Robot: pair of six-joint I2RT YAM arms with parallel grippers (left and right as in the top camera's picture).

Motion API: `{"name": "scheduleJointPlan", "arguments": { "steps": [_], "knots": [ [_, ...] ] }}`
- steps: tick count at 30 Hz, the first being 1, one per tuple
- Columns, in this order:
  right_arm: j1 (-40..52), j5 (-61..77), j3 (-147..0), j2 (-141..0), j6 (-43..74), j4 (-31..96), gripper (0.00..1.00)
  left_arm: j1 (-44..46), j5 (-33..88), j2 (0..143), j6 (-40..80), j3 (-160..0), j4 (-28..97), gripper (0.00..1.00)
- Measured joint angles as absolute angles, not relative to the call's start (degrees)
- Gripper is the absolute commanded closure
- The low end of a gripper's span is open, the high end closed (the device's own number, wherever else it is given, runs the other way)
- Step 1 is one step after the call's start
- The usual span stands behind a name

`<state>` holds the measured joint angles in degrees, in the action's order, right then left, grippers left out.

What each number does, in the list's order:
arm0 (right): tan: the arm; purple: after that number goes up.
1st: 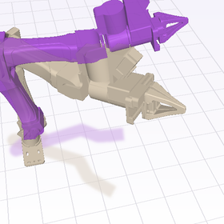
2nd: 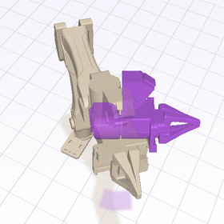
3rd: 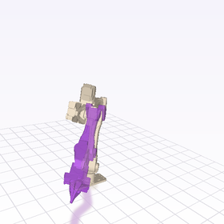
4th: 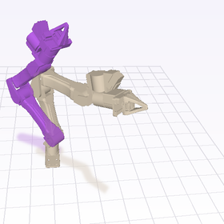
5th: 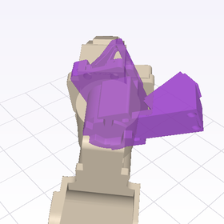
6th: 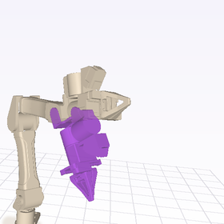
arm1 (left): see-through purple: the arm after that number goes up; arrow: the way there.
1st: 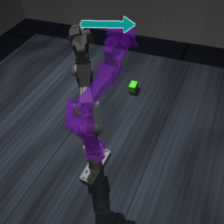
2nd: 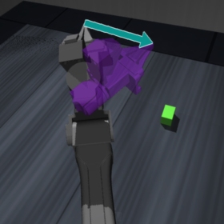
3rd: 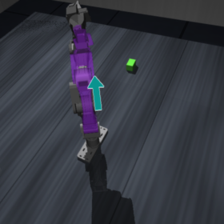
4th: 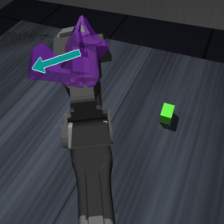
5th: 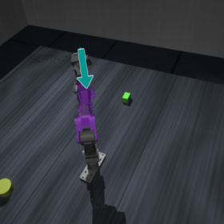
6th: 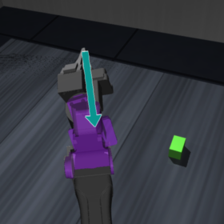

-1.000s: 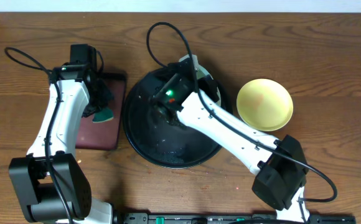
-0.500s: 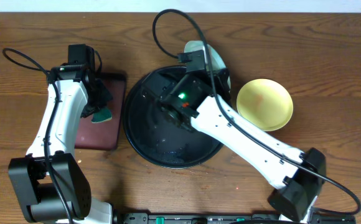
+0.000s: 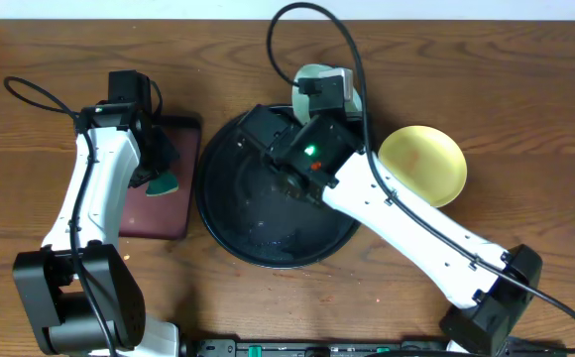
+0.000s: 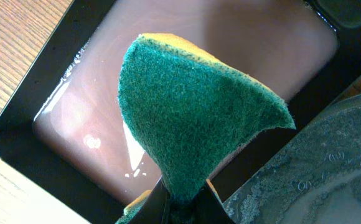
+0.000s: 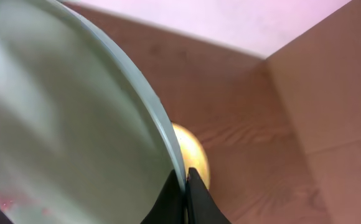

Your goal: Clean dirty plates on tray and stack at the side

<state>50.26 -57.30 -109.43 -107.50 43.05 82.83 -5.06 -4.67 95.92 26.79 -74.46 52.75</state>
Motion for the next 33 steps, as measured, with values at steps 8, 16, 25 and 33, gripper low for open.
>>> {"name": "scheduleJointPlan", "arguments": {
  "steps": [8, 16, 25, 33],
  "knots": [
    [43.4, -32.6, -107.4, -107.7, 28.8, 74.2, 0.99, -5.1, -4.7, 95.9, 26.8, -74.5, 52.8, 0.93],
    [34.7, -6.2, -107.1, -108.0, 16.8, 70.4, 0.99, -5.1, -4.7, 95.9, 26.8, -74.5, 53.1, 0.92],
    [15.2, 11.7, -107.1, -107.4, 11.4, 71.3, 0.99, -5.1, -4.7, 95.9, 26.8, -74.5, 53.1, 0.92],
    [-2.3, 10.4, -104.9, -106.8, 10.6, 73.3, 0.99, -5.1, -4.7, 95.9, 26.8, -74.5, 53.1, 0.93]
  ]
}}
